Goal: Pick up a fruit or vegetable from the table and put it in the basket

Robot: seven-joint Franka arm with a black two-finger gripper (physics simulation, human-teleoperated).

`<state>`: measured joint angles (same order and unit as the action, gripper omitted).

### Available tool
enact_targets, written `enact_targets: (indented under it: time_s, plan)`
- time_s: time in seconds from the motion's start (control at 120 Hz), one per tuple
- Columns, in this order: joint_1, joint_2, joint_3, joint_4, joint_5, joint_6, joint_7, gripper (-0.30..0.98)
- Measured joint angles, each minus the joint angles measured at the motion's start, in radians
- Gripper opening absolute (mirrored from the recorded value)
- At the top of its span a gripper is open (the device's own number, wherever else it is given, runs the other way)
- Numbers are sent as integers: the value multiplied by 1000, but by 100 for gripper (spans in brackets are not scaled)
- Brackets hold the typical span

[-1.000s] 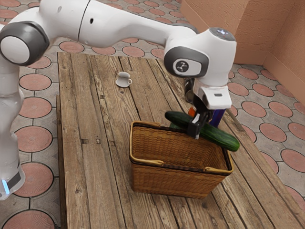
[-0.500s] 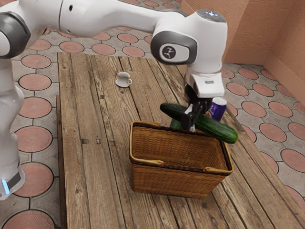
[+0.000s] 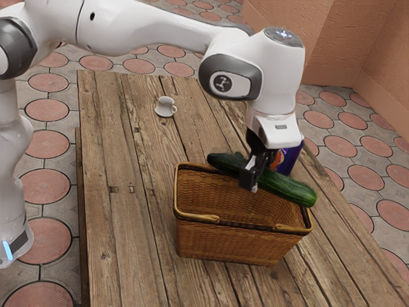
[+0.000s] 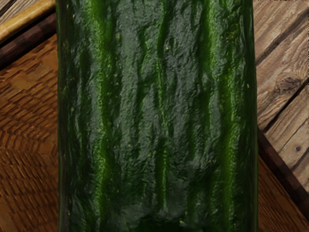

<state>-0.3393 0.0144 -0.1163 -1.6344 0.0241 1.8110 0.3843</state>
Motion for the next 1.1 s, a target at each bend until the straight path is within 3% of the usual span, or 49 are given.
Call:
enact_targets:
  time_s: [0.758,0.9,1.1]
  plan:
    - [-3,-46,2,-61,0,-14,-192,19]
    - [24,-47,1,-68,-2,-21,-229,51]
    - [39,-48,1,-69,-1,-29,-270,64]
